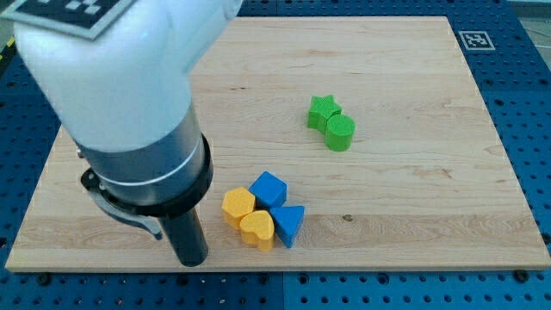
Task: Push the group of blocks slightly upwards
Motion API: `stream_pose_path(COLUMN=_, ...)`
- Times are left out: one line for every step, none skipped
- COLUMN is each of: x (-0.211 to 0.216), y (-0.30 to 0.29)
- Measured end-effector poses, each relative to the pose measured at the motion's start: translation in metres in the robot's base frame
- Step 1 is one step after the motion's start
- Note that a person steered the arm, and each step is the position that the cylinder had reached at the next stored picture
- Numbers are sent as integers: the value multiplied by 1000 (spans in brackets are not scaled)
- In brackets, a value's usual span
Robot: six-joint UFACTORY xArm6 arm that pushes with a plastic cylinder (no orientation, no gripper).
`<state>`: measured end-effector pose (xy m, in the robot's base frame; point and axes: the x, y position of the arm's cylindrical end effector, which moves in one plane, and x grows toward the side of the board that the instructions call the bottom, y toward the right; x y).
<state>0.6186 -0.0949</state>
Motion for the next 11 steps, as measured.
stream_pose_path(x=0, y=20)
stream_pose_path(x=0, y=54)
stream_pose_path(x=0, y=86)
stream_pose_path(x=0, y=115)
stream_pose_path(x=0, y=125)
stream_pose_path(x=-1, y=106)
stream_pose_path(x=-14, y=90)
stream_pose_path(x=-19, y=90)
stream_pose_path(x=-19, y=86)
stream_pose_path(x=-19, y=72)
stream_pose_path(x=-22, y=65)
